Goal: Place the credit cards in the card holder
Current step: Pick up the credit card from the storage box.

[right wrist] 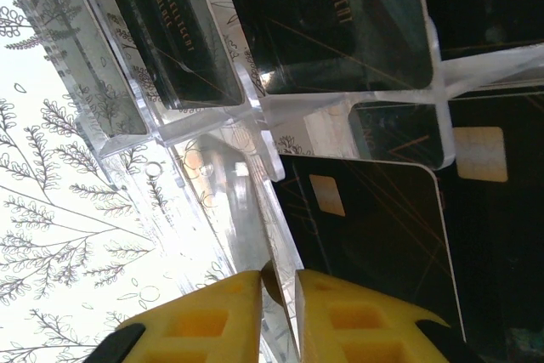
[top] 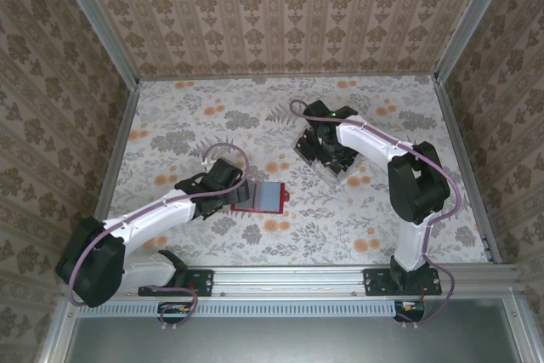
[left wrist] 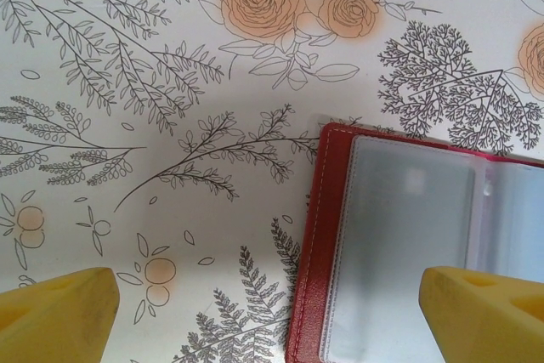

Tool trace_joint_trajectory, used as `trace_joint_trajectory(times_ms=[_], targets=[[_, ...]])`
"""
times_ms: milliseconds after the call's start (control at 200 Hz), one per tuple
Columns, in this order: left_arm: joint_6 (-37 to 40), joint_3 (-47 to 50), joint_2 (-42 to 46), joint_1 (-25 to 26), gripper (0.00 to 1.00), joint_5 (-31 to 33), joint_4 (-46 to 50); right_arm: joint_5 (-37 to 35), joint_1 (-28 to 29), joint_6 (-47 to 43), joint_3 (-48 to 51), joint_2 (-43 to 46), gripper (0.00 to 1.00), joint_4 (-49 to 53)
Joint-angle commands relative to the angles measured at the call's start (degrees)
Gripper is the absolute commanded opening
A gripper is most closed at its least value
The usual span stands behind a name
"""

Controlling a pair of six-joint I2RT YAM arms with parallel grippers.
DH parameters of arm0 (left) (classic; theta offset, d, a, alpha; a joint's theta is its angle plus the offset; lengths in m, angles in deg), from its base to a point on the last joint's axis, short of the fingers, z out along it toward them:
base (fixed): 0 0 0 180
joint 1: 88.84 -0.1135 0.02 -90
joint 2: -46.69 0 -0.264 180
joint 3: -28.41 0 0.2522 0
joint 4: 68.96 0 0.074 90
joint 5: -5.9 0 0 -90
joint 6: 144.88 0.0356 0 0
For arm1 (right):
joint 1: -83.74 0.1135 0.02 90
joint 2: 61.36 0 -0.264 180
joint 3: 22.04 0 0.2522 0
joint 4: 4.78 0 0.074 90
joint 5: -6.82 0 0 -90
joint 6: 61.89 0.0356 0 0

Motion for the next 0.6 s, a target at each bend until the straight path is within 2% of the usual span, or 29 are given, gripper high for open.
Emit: trace_joint_trajectory(times_ms=[0,320,595], targets=[[0.68,-0.64,-0.79,-0.46,1.00,-0.56,-0.70,0.86,0.24,-1.02,-0.41,2.03,0.18,0.59],[1.10,-1.09,-1.74,-0.49,1.00,-0.14,-0.10,3.29,0.24,-2.56,-1.26,2.20,0.11,1.64],[-2.04,-3.68,-3.90,-1.10,1.00,5.72,8.69,5.75,0.55,-2.65,-2.96,4.38,0.00,2.71]])
